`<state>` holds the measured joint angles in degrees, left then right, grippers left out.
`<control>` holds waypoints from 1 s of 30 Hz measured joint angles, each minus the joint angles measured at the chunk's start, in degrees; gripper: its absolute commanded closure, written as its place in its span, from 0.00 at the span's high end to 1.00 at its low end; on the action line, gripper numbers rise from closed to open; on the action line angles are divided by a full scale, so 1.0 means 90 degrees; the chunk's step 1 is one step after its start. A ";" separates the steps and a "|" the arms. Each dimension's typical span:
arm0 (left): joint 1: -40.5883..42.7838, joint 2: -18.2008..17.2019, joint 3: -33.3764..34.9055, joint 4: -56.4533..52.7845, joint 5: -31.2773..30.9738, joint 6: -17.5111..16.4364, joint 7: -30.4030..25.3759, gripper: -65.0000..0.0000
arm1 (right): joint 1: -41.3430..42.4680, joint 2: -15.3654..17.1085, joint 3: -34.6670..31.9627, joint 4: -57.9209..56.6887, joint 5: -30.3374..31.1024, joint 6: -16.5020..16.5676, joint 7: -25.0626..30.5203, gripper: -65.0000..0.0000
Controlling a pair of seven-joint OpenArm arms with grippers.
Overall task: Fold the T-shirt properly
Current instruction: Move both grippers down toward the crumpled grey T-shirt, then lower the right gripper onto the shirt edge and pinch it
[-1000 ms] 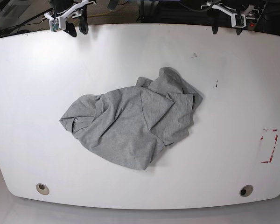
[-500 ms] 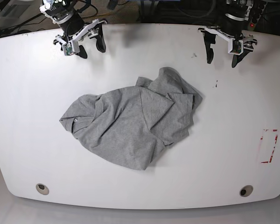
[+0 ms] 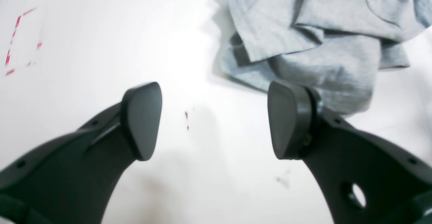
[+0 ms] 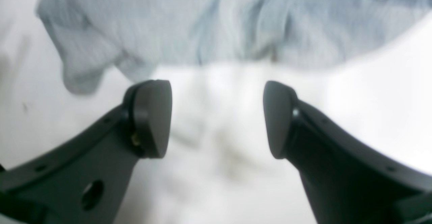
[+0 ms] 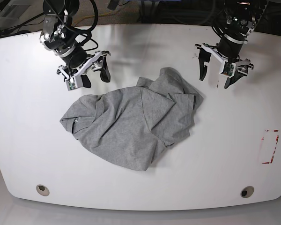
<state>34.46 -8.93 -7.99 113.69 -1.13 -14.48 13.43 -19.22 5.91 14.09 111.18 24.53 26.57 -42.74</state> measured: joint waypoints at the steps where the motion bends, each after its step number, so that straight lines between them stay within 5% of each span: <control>1: 0.0002 0.0000 0.0000 0.0000 0.0005 -0.0019 0.0068 0.69 | 0.0117 0.0000 0.0007 -0.0117 0.0109 0.0027 -0.0075 0.62; 11: 0.0068 0.0015 -0.0160 -0.0002 0.0007 -0.0051 0.0083 0.69 | 0.1025 -0.0022 -0.0022 -0.1382 0.0262 -0.0066 -0.0704 0.62; 30: 0.0153 0.0012 -0.0265 0.0000 0.0005 -0.0044 0.0080 0.69 | 0.2064 -0.0355 -0.0362 -0.3043 0.0323 0.0002 -0.0563 0.61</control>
<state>35.83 -8.82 -10.37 113.69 -1.08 -14.87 14.15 -0.64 2.72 10.83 83.79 27.44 26.59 -47.81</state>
